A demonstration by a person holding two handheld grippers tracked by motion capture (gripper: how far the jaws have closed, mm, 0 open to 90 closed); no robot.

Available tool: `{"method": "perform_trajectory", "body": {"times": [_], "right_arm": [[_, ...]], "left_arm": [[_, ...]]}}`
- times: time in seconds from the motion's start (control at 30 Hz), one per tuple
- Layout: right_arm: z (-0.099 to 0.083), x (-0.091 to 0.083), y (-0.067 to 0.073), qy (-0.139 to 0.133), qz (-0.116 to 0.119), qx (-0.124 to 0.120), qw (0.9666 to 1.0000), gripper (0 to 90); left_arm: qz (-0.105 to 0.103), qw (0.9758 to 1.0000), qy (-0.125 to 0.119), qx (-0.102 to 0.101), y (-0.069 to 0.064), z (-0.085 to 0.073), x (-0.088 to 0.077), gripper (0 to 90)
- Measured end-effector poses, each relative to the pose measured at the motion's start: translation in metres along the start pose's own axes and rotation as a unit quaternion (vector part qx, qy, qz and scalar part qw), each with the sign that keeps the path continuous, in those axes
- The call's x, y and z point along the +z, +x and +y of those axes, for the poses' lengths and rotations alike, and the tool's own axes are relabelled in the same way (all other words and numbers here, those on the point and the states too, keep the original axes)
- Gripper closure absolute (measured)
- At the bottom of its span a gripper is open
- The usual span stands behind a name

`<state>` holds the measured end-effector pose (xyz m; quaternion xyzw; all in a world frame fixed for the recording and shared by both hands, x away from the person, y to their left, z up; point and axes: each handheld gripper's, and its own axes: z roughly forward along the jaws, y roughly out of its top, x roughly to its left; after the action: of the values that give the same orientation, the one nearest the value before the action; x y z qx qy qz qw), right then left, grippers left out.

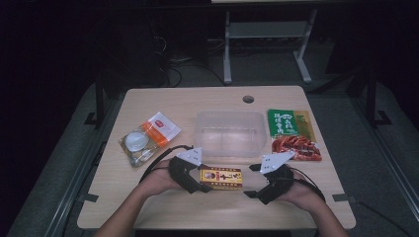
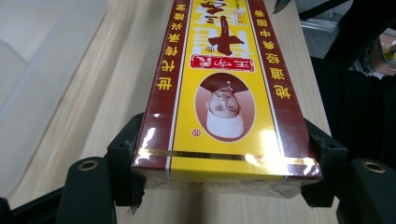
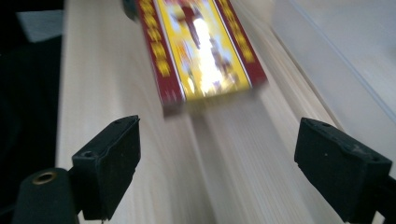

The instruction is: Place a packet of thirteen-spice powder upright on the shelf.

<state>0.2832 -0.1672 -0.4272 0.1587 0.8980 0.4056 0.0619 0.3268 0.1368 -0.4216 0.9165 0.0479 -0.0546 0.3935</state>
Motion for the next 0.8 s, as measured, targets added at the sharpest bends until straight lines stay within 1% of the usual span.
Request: {"method": "perform_trajectory", "body": {"times": [0.03,0.1,0.13,0.17,0.2,0.23,0.27,0.33,0.4,0.5,0.57,0.63,0.77,0.8], "right_arm": [[-0.003,-0.001,0.000,0.002,-0.011,0.006,0.9999,14.2],[-0.010,-0.003,0.003,-0.002,-0.023,0.039,0.9990,14.5],[-0.014,-0.003,0.003,0.003,-0.032,0.045,0.9985,14.5],[-0.019,-0.004,0.005,0.007,-0.035,0.055,0.9978,14.5],[-0.022,-0.004,0.006,0.011,-0.040,0.057,0.9975,14.5],[-0.026,-0.005,0.006,0.018,-0.044,0.065,0.9967,14.5],[-0.031,-0.007,0.007,0.020,-0.047,0.072,0.9961,14.5],[-0.037,-0.009,0.009,0.022,-0.053,0.082,0.9950,14.5],[-0.043,-0.011,0.012,0.025,-0.059,0.087,0.9941,14.5],[-0.050,-0.011,0.015,0.035,-0.058,0.091,0.9936,14.7],[-0.050,-0.009,0.014,0.041,-0.059,0.092,0.9931,14.7],[-0.050,-0.006,0.014,0.041,-0.059,0.095,0.9929,14.7],[-0.048,-0.004,0.014,0.038,-0.059,0.091,0.9934,14.7],[-0.048,-0.004,0.014,0.037,-0.059,0.092,0.9933,14.7]], "left_arm": [[0.001,1.0000,-0.001,-0.003,0.001,0.001,-0.001,31.0],[0.003,1.0000,-0.003,-0.004,0.003,0.002,-0.003,31.1],[0.003,1.0000,-0.002,-0.007,0.005,0.003,-0.004,31.0],[0.004,1.0000,-0.002,-0.007,0.005,0.004,-0.004,31.1],[0.006,1.0000,-0.002,-0.005,0.007,0.005,-0.005,31.1],[0.007,0.9999,-0.001,-0.008,0.008,0.007,-0.006,31.1],[0.009,0.9999,-0.001,-0.005,0.010,0.009,-0.007,31.1],[0.009,0.9999,-0.004,-0.007,0.013,0.013,-0.009,31.1],[0.011,0.9999,-0.001,-0.004,0.016,0.019,-0.011,31.1],[0.010,0.9999,0.005,-0.001,0.021,0.026,-0.012,31.1],[0.012,0.9999,0.006,-0.001,0.025,0.030,-0.012,31.2],[0.013,0.9999,0.008,-0.001,0.030,0.035,-0.013,31.2],[0.018,0.9998,0.008,0.004,0.039,0.046,-0.017,31.2],[0.019,0.9998,0.010,0.003,0.042,0.050,-0.018,31.2]]}}
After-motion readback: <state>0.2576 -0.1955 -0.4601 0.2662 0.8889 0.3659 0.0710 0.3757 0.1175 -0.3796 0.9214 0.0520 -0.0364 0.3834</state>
